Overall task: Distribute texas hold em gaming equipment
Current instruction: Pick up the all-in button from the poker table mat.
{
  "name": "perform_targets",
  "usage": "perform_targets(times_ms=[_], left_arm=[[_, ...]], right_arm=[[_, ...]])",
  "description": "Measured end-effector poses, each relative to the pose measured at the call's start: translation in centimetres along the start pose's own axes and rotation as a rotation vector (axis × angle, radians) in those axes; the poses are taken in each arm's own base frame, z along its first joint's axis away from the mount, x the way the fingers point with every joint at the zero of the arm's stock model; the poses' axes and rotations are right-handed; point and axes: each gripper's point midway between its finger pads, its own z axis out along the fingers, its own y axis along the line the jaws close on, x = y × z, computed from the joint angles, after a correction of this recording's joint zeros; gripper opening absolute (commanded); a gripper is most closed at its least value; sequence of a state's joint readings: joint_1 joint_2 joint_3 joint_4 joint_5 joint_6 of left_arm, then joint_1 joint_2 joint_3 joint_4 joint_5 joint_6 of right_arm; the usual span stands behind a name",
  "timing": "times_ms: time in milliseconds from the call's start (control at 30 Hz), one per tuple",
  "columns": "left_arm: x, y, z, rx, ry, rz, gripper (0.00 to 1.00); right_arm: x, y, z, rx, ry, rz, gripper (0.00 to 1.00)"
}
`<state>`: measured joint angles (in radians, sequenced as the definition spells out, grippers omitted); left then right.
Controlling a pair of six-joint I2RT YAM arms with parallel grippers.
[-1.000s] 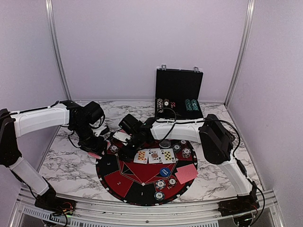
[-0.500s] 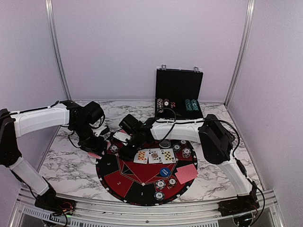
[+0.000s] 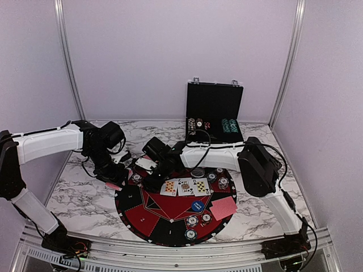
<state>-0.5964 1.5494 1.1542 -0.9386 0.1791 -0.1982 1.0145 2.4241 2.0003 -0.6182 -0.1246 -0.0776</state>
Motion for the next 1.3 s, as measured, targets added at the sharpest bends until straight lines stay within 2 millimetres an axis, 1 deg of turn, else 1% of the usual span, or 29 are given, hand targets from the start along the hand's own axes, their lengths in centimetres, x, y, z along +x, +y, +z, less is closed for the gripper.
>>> perform_targets(times_ms=[200, 300, 400, 533, 767, 1000, 1300], left_arm=[[0.0, 0.0, 0.0, 0.0, 0.0, 0.0, 0.49], [0.0, 0.0, 0.0, 0.0, 0.0, 0.0, 0.49], [0.0, 0.0, 0.0, 0.0, 0.0, 0.0, 0.49], [0.0, 0.0, 0.0, 0.0, 0.0, 0.0, 0.49], [0.0, 0.0, 0.0, 0.0, 0.0, 0.0, 0.49], [0.0, 0.0, 0.0, 0.0, 0.0, 0.0, 0.49], [0.0, 0.0, 0.0, 0.001, 0.0, 0.0, 0.49]], right_arm=[[0.1, 0.2, 0.1, 0.019, 0.004, -0.009, 0.64], [0.1, 0.3, 0.2, 0.027, 0.003, -0.01, 0.58], [0.1, 0.3, 0.2, 0.03, 0.001, -0.006, 0.48], [0.0, 0.3, 0.2, 0.032, -0.006, 0.001, 0.43], [0.4, 0.6, -0.1, 0.019, -0.014, 0.011, 0.42], [1.5, 1.1, -1.0, -0.005, 0.001, 0.034, 0.41], [1.9, 1.4, -2.2, -0.016, -0.001, 0.048, 0.41]])
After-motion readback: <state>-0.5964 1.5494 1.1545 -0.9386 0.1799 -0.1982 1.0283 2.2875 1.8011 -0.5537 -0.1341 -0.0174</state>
